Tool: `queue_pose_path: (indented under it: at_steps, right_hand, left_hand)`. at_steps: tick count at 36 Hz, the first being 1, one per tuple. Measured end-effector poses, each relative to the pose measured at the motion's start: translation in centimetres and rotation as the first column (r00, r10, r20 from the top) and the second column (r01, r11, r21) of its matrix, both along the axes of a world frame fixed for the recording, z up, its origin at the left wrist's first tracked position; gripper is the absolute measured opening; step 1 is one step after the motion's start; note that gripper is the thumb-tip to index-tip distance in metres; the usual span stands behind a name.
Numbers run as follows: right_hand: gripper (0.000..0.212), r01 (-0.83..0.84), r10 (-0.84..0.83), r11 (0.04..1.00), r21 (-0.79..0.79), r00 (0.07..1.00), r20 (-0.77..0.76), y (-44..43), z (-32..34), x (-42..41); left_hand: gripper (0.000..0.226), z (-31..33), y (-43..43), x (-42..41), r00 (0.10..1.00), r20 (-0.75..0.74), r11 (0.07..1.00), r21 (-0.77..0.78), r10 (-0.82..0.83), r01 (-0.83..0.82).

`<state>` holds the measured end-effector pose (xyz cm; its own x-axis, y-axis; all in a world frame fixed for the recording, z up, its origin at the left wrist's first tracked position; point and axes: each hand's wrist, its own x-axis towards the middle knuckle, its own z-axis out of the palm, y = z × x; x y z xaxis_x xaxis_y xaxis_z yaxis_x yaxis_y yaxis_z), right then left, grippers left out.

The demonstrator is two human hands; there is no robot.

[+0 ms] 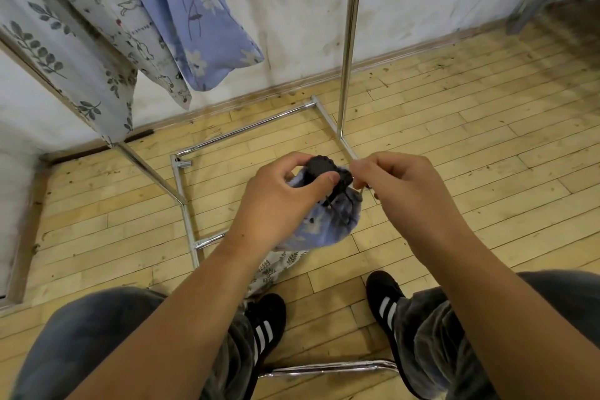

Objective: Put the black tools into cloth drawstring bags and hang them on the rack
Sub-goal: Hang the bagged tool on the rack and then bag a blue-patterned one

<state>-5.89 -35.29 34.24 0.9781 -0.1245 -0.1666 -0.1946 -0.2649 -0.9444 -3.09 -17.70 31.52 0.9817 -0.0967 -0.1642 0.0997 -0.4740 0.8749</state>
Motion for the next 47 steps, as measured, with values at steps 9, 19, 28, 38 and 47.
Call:
queue_pose_path:
  at_steps: [9, 19, 28, 38, 47]
  right_hand:
    - [0.032, 0.063, 0.016, 0.965, 0.256, 0.956, -0.293, -1.7, 0.5, 1.2]
    - [0.028, -0.042, 0.048, 0.999, 0.034, 0.985, -0.168, -1.8, 0.9, 1.0]
    - [0.026, -0.038, 0.092, 0.972, 0.232, 0.970, -0.224, -2.5, 1.0, 1.1]
    - [0.029, -0.187, 0.273, 0.875, 0.446, 0.952, -0.137, -0.7, 2.3, -0.4]
    - [0.052, -0.289, 0.275, 0.913, -0.286, 0.957, -0.090, -1.9, 0.3, 0.9]
  left_hand:
    - [0.016, 0.3, 0.2, -0.3, 0.999, -0.043, 0.997, -0.082, 0.005, -0.009]
    - [0.017, -0.1, 0.1, -0.5, 0.999, -0.023, 0.992, -0.121, 0.045, -0.047]
    - [0.017, 0.1, -0.6, -0.5, 0.997, 0.040, 0.992, -0.114, 0.065, -0.060]
    - [0.024, -0.5, -2.8, -1.8, 0.996, 0.073, 0.997, 0.054, -0.050, 0.046]
    - [0.030, 1.0, 0.2, -0.2, 0.995, -0.050, 0.989, -0.126, -0.081, 0.074]
